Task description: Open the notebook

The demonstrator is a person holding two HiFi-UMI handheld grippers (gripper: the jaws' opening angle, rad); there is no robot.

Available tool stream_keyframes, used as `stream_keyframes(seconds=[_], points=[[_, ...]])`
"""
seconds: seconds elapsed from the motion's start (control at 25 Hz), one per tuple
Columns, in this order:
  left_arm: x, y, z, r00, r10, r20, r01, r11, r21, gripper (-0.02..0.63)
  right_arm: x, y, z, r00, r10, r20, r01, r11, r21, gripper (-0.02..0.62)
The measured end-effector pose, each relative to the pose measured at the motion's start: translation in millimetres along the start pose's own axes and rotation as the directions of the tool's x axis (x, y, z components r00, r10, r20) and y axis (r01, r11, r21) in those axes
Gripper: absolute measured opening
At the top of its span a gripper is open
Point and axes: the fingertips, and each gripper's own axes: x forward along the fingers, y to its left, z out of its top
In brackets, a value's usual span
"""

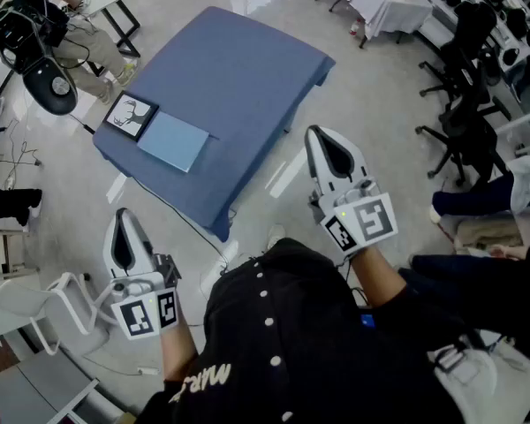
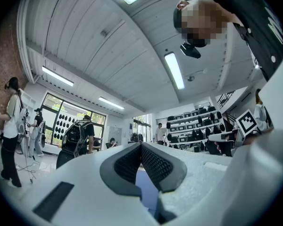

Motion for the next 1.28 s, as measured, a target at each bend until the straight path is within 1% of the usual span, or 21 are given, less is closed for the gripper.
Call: stream_keyframes(seconds=[0.24,0.4,0.48,0.68,0.72,0.76,0.8,0.84,0.92,1.0,1.28], points=[[1,-4,-3,1.0,0.0,0.005,0.0,1.0,0.009,0.003,0,-1,-5,1.0,0.012,0.0,-0.012,1.0,-0.001,0.003],[3,-2,-6,1.0,0.006,-0.002,-0.006,1.0,0.009,0.003,0,-3,-6,0.999,0.012,0.033,-0.014,0.998,0.057,0.005],[1,-2,-8,1.0,0.01,-0.006,-0.01,1.0,0.009,0.003,0,-1,-7,0.999,0.017,0.042,-0.02,0.997,0.069,0.005],[4,-1,-11,1.0,0.014,-0.021,-0.014,1.0,0.017,0.003,6,-1,-11,0.999,0.025,0.022,-0.026,0.998,0.063,0.005],[6,0,-13,1.0,0.012,-0.025,-0.012,1.0,0.007,0.072,8,-1,-13,1.0,0.024,0.016,-0.025,0.998,0.061,0.005],[8,2,-18,0.999,0.012,-0.036,-0.012,1.0,-0.017,0.259,9,-2,-15,1.0,0.022,0.012,-0.023,0.998,0.06,0.005],[11,5,-25,0.998,0.015,-0.058,-0.018,0.998,-0.052,0.348,9,-4,-17,1.0,0.021,0.008,-0.021,0.998,0.061,0.005],[14,8,-34,0.996,0.019,-0.089,-0.027,0.995,-0.093,0.362,10,-6,-20,1.0,0.019,0.005,-0.02,0.998,0.063,0.005],[20,12,-53,0.988,0.024,-0.152,-0.05,0.984,-0.171,0.365,13,-14,-23,1.0,0.02,-0.004,-0.019,0.997,0.068,0.005],[26,12,-65,0.982,0.034,-0.188,-0.075,0.973,-0.219,0.365,18,-24,-25,1.0,0.028,-0.015,-0.027,0.997,0.073,0.005],[47,1,-85,0.97,0.065,-0.236,-0.122,0.964,-0.235,0.365,33,-58,-37,0.998,0.05,-0.042,-0.047,0.996,0.074,0.005]])
